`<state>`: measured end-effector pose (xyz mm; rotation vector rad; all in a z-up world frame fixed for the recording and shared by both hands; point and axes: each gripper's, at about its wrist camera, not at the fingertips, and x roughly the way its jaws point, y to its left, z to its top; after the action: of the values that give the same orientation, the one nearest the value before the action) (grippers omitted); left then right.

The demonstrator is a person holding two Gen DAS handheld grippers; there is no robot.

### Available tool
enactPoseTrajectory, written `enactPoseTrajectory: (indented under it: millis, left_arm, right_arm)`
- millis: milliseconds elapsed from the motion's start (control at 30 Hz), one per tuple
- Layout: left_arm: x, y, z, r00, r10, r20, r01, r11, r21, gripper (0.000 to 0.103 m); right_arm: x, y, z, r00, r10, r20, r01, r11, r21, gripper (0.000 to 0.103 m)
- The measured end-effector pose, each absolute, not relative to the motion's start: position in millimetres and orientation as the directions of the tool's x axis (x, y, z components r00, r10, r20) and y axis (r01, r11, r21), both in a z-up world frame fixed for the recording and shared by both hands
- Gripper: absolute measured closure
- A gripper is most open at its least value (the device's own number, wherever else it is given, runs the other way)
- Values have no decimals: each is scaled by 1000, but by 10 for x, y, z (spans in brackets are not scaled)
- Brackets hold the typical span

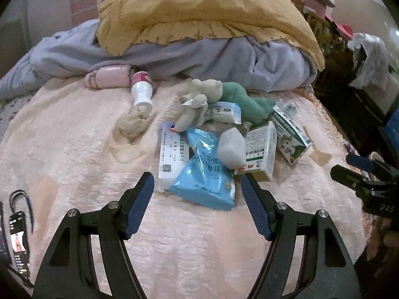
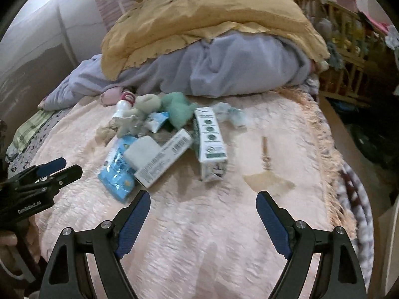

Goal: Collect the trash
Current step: 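Move both open tools back over the trash on the bed, then grasp the white sponge with the left tool while the right tool grasps a clear wrapper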

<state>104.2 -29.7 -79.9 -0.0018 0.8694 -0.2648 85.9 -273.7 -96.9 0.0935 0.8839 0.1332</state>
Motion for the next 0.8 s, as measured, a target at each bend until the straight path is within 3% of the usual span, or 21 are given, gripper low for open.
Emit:
enactPoseTrajectory:
  millis: [500, 600, 667, 700, 733, 767, 800]
  left_arm:
    - [1800, -803, -1086, 494, -305, -814, 332, 932, -147, 32]
    - [1930, -898, -1183, 462, -305, -833, 352, 925, -144, 34]
    - [1997, -963, -1248, 440, -303, -845, 365, 920, -141, 45]
    - [2018, -985, -1277, 431, -301, -850, 370, 919, -138, 50]
    - [2044, -1009, -1320, 420, -296, -858, 373, 918, -134, 61]
    - [2058, -1018, -1346, 411, -296, -862, 373, 918, -137, 70]
    - [2070, -1015, -1372, 401, -301, -865, 371, 917, -147, 70]
  right_arm:
    - [1915, -3152, -1095, 624, 89, -777, 0, 993, 114, 20]
    - [2200, -3164, -1223, 602, 140, -786, -30, 988, 153, 33]
    - [2347, -3160, -1307, 590, 139, -795, -29, 988, 152, 43]
    - [2419, -3166, -1357, 583, 151, -798, -30, 986, 164, 56]
    - [2479, -3179, -1403, 575, 175, -799, -36, 981, 189, 68]
    - [2531, -3196, -1447, 567, 204, -798, -41, 975, 220, 74]
    - [2540, -3211, -1466, 567, 222, -793, -42, 970, 241, 83]
